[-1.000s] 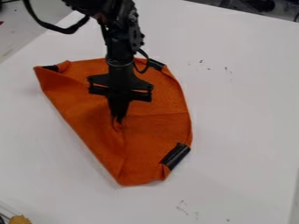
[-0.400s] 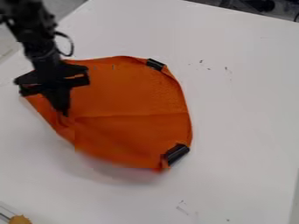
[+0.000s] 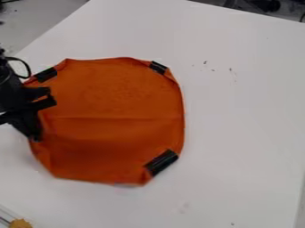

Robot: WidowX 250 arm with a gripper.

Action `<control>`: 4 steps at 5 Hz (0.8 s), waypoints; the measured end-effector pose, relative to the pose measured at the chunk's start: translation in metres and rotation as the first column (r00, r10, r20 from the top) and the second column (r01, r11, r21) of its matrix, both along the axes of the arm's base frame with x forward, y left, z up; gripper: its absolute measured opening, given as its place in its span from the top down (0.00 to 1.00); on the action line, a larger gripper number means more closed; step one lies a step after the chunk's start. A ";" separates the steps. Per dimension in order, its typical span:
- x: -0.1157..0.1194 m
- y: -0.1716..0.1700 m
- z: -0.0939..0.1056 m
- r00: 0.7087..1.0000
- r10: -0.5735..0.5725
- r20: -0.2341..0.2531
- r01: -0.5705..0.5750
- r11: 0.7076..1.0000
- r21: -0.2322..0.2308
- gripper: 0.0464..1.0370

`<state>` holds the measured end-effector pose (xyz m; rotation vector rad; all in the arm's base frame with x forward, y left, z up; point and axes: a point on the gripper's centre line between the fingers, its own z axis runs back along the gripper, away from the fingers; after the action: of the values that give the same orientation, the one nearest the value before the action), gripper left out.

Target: Unfold the cloth from right to left

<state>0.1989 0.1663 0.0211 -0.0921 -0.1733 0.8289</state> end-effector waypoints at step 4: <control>-0.050 -0.013 -0.014 0.976 0.217 0.013 -0.217 0.976 0.035 0.84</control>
<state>0.1494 0.1533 0.0075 -0.0427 -0.2090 1.0428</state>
